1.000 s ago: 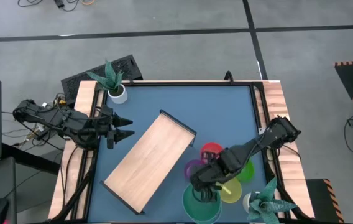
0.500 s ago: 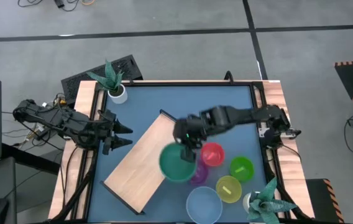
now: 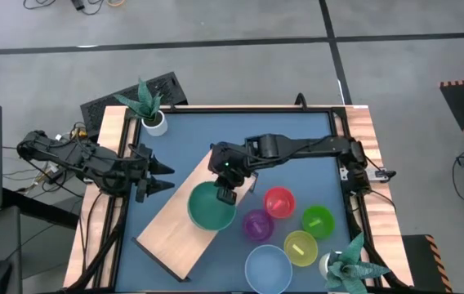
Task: Place and stack bowls onto a shelf
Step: Put the green bowl on the shelf, then put the light violet bowl on the shelf
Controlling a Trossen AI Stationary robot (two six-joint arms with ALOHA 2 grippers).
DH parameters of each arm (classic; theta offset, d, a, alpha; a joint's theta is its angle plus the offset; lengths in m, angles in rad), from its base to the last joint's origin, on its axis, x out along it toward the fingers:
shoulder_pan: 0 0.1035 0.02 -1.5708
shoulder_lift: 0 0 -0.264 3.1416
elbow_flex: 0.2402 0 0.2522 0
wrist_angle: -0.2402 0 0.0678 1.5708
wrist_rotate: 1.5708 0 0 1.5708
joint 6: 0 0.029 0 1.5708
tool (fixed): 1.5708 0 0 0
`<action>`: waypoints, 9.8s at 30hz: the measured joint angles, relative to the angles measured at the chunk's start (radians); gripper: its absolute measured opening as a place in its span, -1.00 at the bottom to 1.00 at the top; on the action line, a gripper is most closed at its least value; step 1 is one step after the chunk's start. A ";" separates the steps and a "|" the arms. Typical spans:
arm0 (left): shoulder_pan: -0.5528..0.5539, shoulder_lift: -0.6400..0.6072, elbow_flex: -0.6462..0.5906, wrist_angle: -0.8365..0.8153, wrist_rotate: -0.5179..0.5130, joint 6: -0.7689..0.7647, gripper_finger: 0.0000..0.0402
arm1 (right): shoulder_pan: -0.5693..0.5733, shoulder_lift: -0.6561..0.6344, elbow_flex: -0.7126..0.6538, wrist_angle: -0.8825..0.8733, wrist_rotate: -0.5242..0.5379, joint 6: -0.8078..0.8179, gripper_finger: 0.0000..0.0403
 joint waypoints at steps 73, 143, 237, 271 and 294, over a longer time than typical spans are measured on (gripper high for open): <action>0.000 0.001 0.000 -0.005 -0.092 -0.060 0.43 | -0.134 -0.008 0.247 -0.369 0.044 -0.052 0.11; 0.000 0.001 0.000 -0.179 -0.025 -0.007 0.43 | 0.385 0.042 -0.493 0.217 0.155 0.625 0.08; 0.000 0.001 0.000 -0.182 -0.032 0.058 0.43 | 0.326 -0.151 -0.351 -0.103 0.087 0.576 -0.92; 0.000 0.001 0.000 -0.207 -0.031 0.047 0.43 | 0.325 0.070 -0.374 -0.182 0.178 0.620 0.08; 0.000 0.001 0.000 -0.208 -0.037 0.047 0.43 | 0.334 0.071 -0.446 -0.122 0.133 0.698 -0.69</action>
